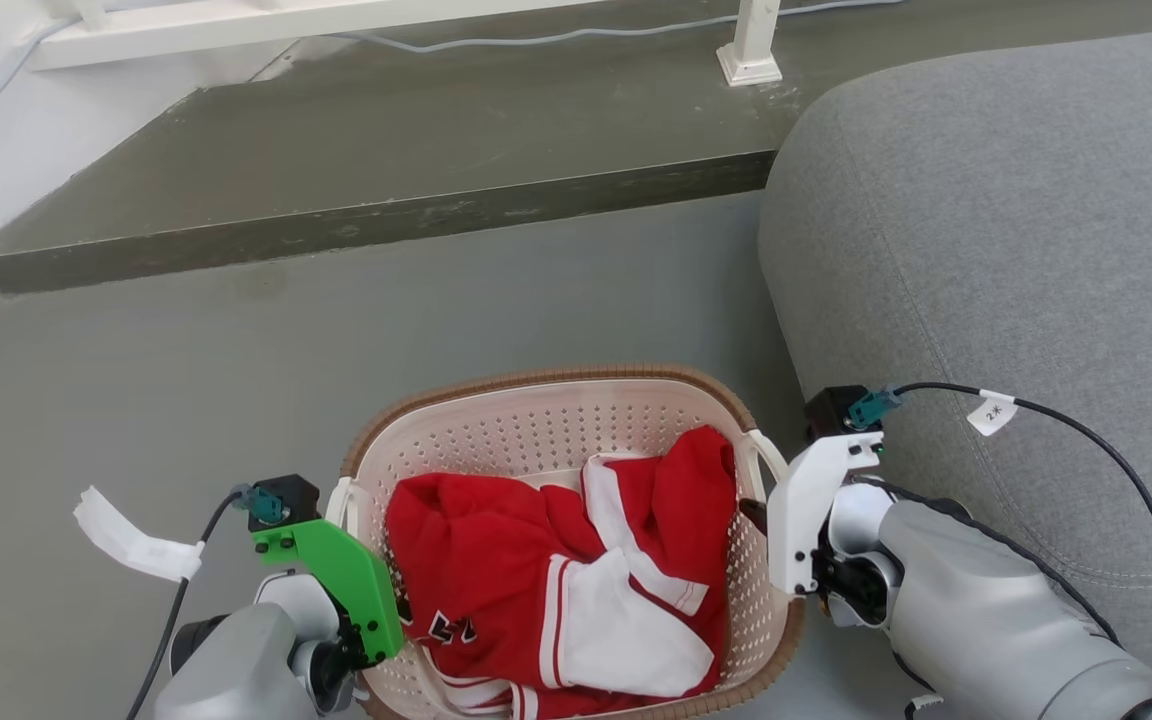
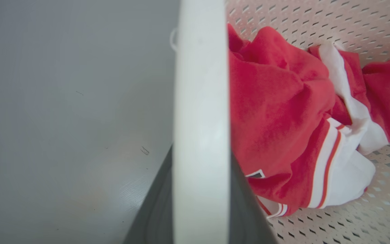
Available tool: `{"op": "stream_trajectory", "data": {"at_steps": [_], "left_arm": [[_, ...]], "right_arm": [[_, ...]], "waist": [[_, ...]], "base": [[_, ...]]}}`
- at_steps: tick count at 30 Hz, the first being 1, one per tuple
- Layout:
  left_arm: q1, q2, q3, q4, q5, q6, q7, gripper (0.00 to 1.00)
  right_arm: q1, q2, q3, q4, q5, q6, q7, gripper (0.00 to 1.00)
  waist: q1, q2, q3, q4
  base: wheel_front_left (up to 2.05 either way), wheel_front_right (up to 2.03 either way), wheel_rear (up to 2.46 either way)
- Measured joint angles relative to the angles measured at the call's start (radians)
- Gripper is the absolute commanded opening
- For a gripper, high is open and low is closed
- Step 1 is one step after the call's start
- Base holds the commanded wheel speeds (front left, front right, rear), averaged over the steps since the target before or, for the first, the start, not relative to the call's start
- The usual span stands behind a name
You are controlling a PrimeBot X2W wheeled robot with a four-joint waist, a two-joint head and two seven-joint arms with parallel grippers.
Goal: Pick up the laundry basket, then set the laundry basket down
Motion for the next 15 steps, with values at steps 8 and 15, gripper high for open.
{"op": "stream_trajectory", "data": {"at_steps": [8, 15], "left_arm": [[0.001, 0.002, -0.014, -0.006, -0.019, 0.009, 0.003, 0.0], [0.001, 0.004, -0.027, -0.01, -0.032, 0.018, 0.002, 0.0]], "right_arm": [[0.0, -0.001, 0.011, 0.001, 0.006, 0.0, 0.003, 0.0], [0.0, -0.002, 0.021, 0.001, 0.013, 0.0, 0.003, 0.0]], "waist": [[0.0, 0.0, -0.001, -0.001], [0.0, 0.0, 0.011, -0.004]], "base": [[0.0, 0.0, 0.0], [0.0, 0.0, 0.0]]}}
